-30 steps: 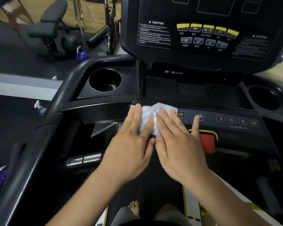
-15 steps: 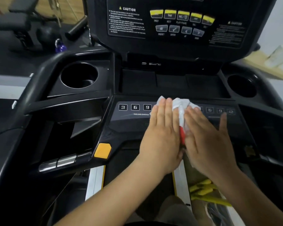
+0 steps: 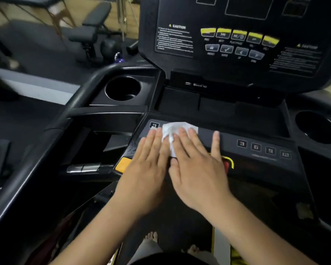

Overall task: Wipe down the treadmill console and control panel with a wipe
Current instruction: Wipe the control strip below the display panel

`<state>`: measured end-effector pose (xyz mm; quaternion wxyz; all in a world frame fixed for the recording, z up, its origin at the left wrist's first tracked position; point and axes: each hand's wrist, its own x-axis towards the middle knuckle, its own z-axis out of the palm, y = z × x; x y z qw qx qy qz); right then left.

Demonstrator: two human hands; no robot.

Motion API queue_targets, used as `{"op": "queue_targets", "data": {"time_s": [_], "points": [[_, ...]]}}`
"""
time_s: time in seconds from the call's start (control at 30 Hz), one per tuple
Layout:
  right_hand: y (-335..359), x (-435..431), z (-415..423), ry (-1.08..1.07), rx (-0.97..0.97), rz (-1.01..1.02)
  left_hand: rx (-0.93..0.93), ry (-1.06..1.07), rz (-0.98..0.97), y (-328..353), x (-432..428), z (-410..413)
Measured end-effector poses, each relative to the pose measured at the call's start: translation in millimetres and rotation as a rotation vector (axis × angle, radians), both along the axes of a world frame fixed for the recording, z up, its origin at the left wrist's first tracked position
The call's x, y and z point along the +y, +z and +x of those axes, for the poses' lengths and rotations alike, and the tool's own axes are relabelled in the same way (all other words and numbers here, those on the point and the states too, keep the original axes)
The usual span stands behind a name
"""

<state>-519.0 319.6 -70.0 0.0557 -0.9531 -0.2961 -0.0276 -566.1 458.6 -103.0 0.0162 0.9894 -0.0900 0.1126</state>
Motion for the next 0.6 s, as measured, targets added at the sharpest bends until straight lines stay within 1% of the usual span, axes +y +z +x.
{"op": "queue_targets", "data": {"time_s": [0.17,0.3,0.37,0.47,0.6], "points": [[-2,34,-7,0.152,0.028,-0.016,0.047,0.171,-0.026,0,19,-29],[-6,34,-20,0.232,0.037,-0.019,0.100,0.243,-0.058,-6,25,-50],[-7,25,-23,0.245,0.037,0.002,0.090,0.234,-0.056,-8,24,-52],[-4,11,-18,0.208,0.037,0.034,0.078,0.187,-0.007,-5,16,-37],[3,-10,-2,0.045,0.041,0.018,0.144,0.065,0.115,9,-9,5]]}}
